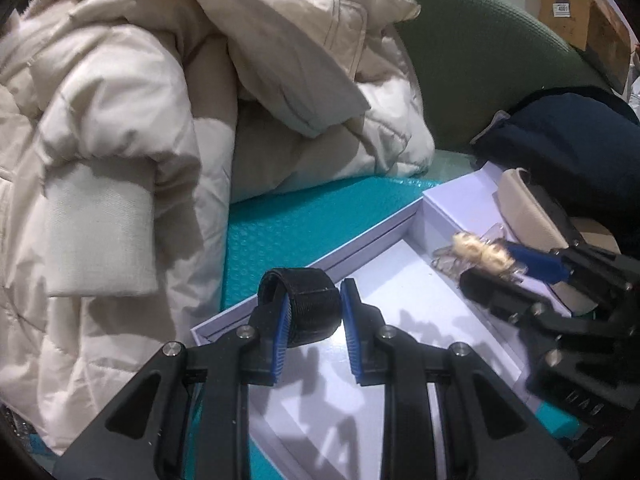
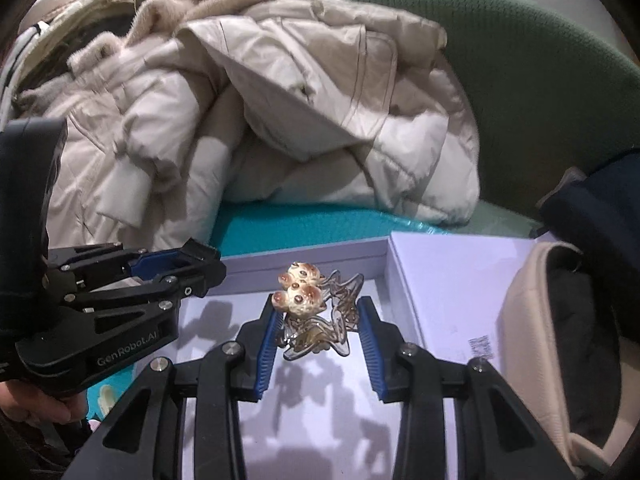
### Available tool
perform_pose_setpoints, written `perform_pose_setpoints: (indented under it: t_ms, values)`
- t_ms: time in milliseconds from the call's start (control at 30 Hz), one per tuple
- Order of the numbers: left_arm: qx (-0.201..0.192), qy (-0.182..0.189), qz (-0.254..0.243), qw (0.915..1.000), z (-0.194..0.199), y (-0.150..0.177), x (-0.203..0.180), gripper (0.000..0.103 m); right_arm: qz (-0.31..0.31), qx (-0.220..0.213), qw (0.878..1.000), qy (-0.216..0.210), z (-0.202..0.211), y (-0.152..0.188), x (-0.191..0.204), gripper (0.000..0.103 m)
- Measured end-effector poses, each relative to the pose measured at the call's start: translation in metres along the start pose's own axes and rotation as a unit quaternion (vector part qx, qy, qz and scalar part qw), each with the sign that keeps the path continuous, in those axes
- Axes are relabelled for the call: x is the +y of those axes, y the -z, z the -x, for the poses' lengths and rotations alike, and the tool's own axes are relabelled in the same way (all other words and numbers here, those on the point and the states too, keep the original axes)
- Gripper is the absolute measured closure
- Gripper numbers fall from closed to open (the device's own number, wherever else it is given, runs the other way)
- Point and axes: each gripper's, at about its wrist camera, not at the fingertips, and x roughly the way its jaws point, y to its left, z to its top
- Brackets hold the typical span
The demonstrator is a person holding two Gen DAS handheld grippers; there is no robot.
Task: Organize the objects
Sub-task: 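Lift and carry black ring with left while right carries bear clip into white box, then open right gripper releasing bear clip in box while left lowers and releases black ring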
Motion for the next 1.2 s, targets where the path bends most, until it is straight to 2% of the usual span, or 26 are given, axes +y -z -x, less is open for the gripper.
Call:
perform_pose_setpoints:
  t_ms: [400, 700, 800, 867, 933, 1000, 1067, 1133, 1200]
  values:
    - [0.043, 0.007, -0.008, 0.999, -0.039, 0.014, -0.002, 0.08, 0.007, 0.04, 0.999, 0.022, -0.03, 0.009, 0.001, 0.065]
    - [0.062, 0.002, -0.005, 0.9981, -0.049, 0.019, 0.0, 0.08, -0.008, 0.061, 0.998, 0.026, -0.039, 0.017, -0.006, 0.065]
    - [0.067, -0.003, -0.005, 0.9978, -0.05, 0.021, 0.001, 0.079, -0.01, 0.067, 0.997, 0.033, -0.039, 0.019, -0.006, 0.056]
    - [0.074, -0.008, 0.0, 0.9973, -0.051, 0.022, 0.003, 0.078, -0.011, 0.066, 0.997, 0.039, -0.036, 0.02, -0.006, 0.045]
    - [0.072, -0.01, 0.003, 0.9974, -0.051, 0.022, 0.005, 0.078, -0.011, 0.064, 0.997, 0.044, -0.034, 0.02, -0.007, 0.044]
    - [0.07, -0.014, 0.004, 0.9975, -0.048, 0.022, 0.007, 0.073, -0.01, 0.064, 0.997, 0.047, -0.033, 0.019, -0.007, 0.043]
    - [0.065, -0.023, 0.002, 0.9976, -0.044, 0.021, 0.008, 0.058, -0.01, 0.065, 0.997, 0.048, -0.031, 0.019, -0.007, 0.043]
    - [0.056, -0.028, -0.002, 0.998, -0.04, 0.02, 0.008, 0.054, -0.01, 0.064, 0.997, 0.051, -0.029, 0.019, -0.006, 0.043]
    - [0.052, -0.029, -0.005, 0.9983, -0.034, 0.02, 0.007, 0.053, -0.01, 0.063, 0.997, 0.051, -0.027, 0.018, -0.006, 0.043]
